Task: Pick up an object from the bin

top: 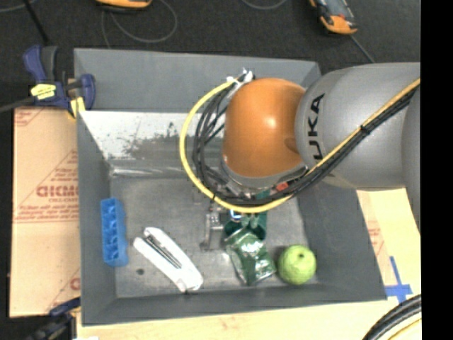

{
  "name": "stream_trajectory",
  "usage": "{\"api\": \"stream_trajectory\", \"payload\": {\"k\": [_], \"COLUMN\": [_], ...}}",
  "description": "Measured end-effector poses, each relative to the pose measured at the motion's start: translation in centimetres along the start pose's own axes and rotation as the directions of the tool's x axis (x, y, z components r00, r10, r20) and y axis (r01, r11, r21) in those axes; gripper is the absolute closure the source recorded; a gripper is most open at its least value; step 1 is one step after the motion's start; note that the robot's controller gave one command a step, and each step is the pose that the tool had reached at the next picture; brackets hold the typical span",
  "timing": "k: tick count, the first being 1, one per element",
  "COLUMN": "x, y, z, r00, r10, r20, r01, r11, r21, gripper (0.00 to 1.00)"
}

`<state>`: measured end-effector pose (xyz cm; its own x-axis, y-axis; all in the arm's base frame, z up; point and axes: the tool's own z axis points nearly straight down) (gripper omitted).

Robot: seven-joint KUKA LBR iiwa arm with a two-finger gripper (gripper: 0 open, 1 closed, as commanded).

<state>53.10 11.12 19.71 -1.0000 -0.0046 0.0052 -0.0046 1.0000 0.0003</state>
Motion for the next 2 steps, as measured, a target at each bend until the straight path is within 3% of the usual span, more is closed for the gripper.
{"api": "stream_trajectory", "payload": {"k": [1, 2], "x": [-0.2, 0.8], "y": [-0.1, -4.2], "z": [-0.5, 3.8], "r00": [1.0, 0.999], "r10": [0.003, 0.03], "r20": [0.008, 0.012], "r01": [-0.003, -0.03], "r11": [1.0, 1.0], "r21": [-0.001, -0.003], "gripper": [0.0, 0.0]}}
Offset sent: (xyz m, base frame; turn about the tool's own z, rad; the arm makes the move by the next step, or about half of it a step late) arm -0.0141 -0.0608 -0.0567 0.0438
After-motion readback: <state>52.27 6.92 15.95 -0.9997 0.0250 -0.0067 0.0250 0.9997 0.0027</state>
